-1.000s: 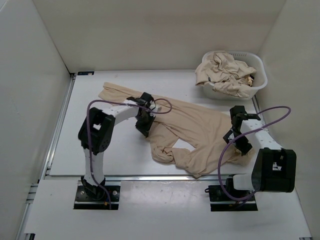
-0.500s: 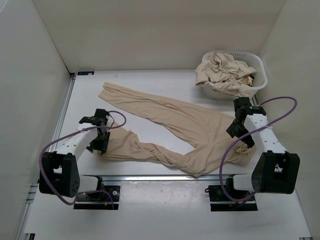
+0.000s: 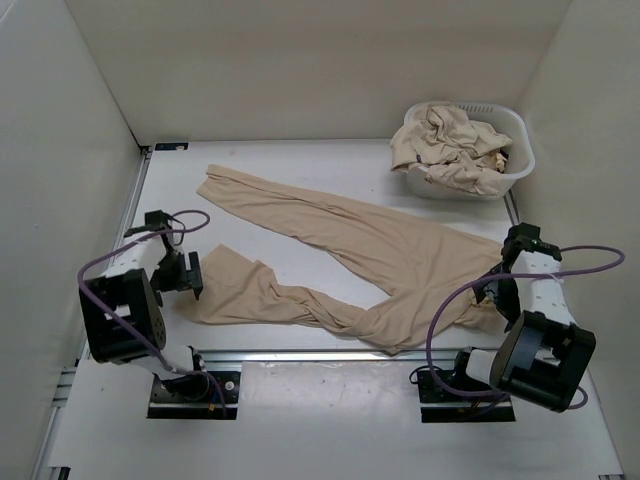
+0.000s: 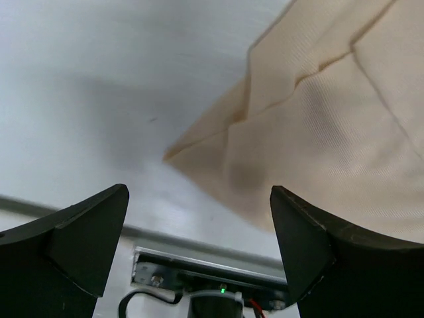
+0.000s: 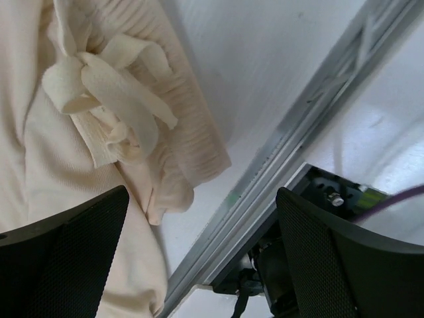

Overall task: Fold and stack the trousers
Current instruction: Flatten the trousers out

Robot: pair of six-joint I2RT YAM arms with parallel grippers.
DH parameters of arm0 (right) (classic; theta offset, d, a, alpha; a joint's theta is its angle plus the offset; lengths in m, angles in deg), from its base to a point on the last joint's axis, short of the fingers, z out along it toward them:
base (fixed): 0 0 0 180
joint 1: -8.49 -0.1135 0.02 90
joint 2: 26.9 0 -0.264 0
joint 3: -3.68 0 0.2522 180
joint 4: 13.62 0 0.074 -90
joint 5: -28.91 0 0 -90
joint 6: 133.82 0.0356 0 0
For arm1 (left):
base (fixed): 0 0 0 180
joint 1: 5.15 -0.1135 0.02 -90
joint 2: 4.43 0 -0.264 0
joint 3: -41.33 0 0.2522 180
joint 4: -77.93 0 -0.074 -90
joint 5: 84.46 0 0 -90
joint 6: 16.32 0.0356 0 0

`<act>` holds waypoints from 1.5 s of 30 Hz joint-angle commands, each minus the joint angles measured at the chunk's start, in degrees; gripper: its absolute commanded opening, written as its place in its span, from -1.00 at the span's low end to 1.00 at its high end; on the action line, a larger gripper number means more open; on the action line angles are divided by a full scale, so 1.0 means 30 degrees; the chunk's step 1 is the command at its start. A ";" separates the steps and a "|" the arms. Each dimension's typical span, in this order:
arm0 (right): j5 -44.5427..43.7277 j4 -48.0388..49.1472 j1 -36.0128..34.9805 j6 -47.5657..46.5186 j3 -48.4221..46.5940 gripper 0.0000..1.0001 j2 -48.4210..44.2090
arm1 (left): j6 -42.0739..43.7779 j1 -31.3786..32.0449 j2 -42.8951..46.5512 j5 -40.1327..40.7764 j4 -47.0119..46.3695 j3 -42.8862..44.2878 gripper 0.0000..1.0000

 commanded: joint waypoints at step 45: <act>0.7479 -0.2593 0.0424 -0.0178 0.4230 0.72 -0.6291 | 0.0004 -0.6465 -0.0245 -0.0101 0.1132 0.3627 -0.72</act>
